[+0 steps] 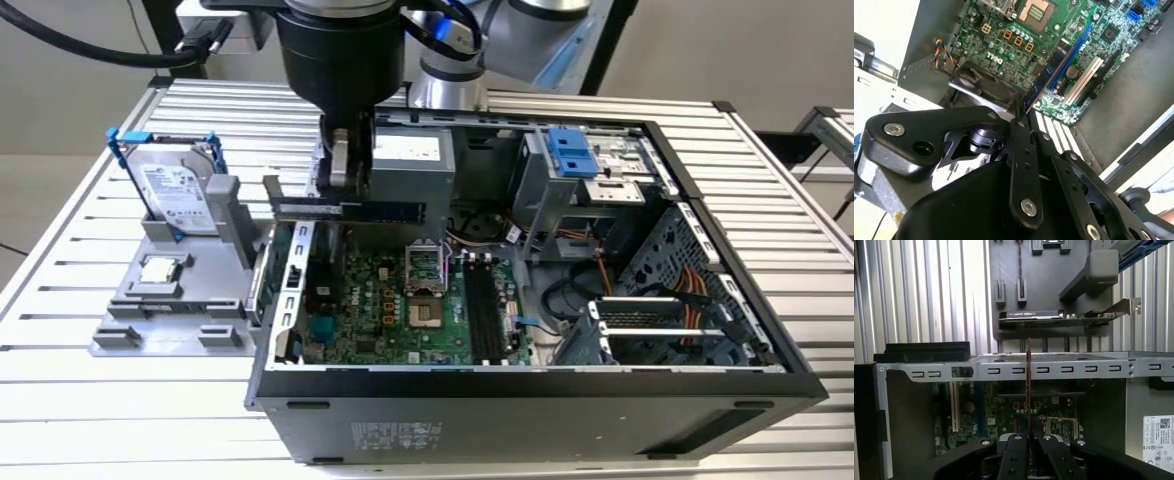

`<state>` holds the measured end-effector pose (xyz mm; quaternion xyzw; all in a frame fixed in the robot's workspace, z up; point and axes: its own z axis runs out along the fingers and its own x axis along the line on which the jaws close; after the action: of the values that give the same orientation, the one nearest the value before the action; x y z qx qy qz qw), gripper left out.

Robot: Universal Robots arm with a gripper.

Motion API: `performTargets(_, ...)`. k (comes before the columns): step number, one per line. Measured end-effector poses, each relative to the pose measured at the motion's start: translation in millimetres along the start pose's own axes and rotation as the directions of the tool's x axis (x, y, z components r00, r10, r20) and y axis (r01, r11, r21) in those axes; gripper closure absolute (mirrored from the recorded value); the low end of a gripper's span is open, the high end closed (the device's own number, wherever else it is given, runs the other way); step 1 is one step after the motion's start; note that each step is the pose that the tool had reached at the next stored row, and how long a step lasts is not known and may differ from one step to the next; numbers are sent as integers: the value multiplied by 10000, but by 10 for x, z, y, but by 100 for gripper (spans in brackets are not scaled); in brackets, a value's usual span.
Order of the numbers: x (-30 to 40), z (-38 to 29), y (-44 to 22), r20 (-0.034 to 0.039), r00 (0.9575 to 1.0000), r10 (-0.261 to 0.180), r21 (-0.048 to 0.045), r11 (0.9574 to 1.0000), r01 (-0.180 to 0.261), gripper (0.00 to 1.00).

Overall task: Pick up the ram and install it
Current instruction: 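Pick up the ram and move it above insertion slot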

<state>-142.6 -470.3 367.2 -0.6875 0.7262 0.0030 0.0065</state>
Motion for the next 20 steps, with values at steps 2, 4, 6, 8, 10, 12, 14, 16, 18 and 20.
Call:
performTargets(2, -4, 0, -31, -1, 10000, 0, -1, 10000, 0, 100)
performTargets(4, -8, 0, -64, -1, 10000, 0, -1, 10000, 0, 100)
performTargets(6, -11, 0, -95, -1, 10000, 0, 0, 10000, 0, 100)
performTargets(8, -15, 1, -127, 0, 10000, 1, 0, 10000, -1, 100)
performTargets(10, -18, 1, -158, -1, 10000, 0, 0, 10000, 0, 100)
performTargets(12, -22, 1, -189, -1, 10000, 0, -1, 10000, 0, 100)
performTargets(14, -26, 1, -218, -1, 10000, 0, 0, 10000, 0, 100)
performTargets(16, -29, 1, -248, -1, 10000, 0, -1, 10000, 0, 100)
performTargets(18, -33, 1, -278, -1, 10000, 0, 0, 10000, 0, 100)
performTargets(20, -36, 2, -308, -1, 10000, 1, 0, 10000, -1, 100)
